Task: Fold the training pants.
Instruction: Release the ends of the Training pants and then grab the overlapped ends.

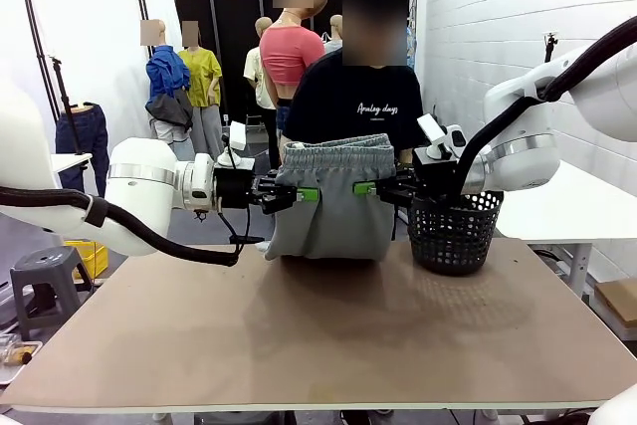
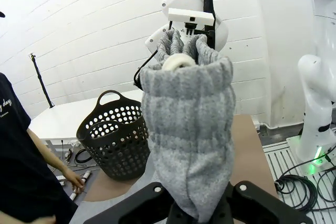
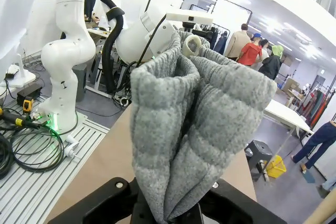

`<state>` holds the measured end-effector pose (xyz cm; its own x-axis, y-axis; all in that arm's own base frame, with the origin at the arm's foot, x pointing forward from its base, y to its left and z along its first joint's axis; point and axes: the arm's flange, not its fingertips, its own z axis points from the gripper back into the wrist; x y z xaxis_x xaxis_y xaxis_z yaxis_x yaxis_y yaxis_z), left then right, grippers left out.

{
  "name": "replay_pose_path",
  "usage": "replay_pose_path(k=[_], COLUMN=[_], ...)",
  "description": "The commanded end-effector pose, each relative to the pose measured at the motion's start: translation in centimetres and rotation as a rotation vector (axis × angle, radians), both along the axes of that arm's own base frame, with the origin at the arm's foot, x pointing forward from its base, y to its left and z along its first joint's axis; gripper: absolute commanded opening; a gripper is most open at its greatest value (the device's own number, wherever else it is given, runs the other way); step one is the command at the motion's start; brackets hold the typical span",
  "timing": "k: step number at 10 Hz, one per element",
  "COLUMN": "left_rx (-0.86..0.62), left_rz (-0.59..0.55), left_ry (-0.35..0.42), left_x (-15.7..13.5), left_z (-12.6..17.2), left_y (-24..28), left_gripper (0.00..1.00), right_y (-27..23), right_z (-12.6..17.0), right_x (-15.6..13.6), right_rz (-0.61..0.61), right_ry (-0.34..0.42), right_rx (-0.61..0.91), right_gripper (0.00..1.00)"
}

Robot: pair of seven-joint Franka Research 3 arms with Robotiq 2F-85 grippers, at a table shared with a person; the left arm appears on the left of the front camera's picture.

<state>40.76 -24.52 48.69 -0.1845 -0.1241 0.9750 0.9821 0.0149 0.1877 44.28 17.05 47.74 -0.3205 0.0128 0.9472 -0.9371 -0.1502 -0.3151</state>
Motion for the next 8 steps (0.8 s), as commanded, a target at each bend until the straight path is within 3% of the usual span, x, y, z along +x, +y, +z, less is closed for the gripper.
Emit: replay_pose_path(k=[1,8], left_rx=[-0.004,-0.004], left_rz=[0.003,0.003], left_ry=[-0.011,-0.011], left_x=[-0.18,-0.18], left_z=[0.33,0.33], left_y=[-0.17,-0.17], left_gripper=[0.0,0.0], right_y=[-0.07,-0.07], right_z=[-0.13,-0.13], right_x=[-0.24,-0.24], right_rz=[0.012,0.012], right_ry=[-0.007,-0.007], right_rx=[0.012,0.012], right_gripper=[0.0,0.0])
